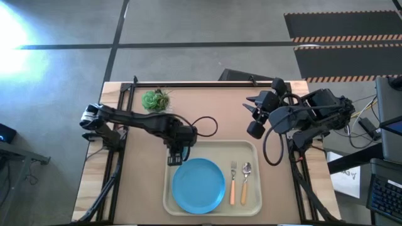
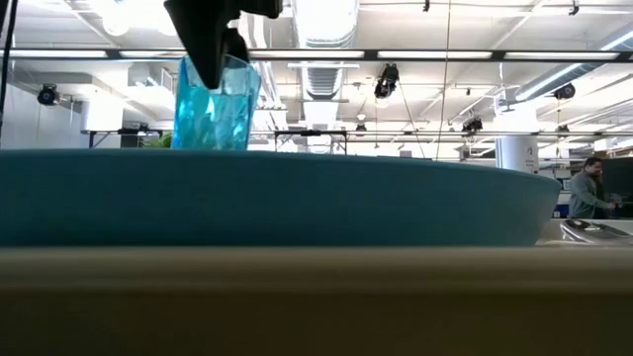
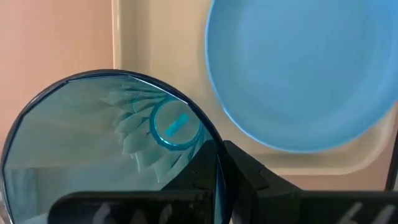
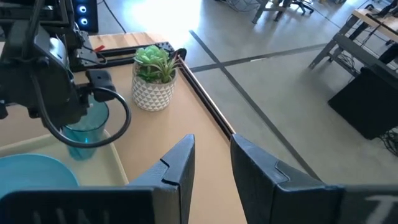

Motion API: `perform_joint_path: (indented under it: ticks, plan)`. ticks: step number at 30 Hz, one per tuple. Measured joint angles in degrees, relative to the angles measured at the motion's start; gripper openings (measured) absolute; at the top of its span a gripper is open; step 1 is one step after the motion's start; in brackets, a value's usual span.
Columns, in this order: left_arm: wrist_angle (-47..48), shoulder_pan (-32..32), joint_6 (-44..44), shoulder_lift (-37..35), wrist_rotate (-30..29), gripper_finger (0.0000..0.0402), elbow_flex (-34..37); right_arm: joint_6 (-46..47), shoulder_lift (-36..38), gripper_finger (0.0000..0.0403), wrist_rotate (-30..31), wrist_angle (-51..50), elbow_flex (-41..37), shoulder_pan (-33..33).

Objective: Pick and place plate/cup/fork/spoon on tray
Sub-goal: Put the blue cup on the gray tray to the top left of the blue plate

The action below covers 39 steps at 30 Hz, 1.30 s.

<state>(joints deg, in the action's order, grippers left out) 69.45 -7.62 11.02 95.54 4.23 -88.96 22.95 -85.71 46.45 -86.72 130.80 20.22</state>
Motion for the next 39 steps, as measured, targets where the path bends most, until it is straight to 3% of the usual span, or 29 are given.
perform_joint_path:
  ticks: [28, 39]
  plan:
    - [-8.59, -0.42, 2.21, -2.90, 3.08, 0.0000, 8.92, 0.17, 0.00, 0.0091, 0.00, 0.48, -0.02, 0.00]
    - [-9.41, -0.41, 1.55, -3.21, 1.38, 0.0000, 9.67, 0.19, 0.00, 0.0091, -0.01, 0.54, -0.02, 0.00]
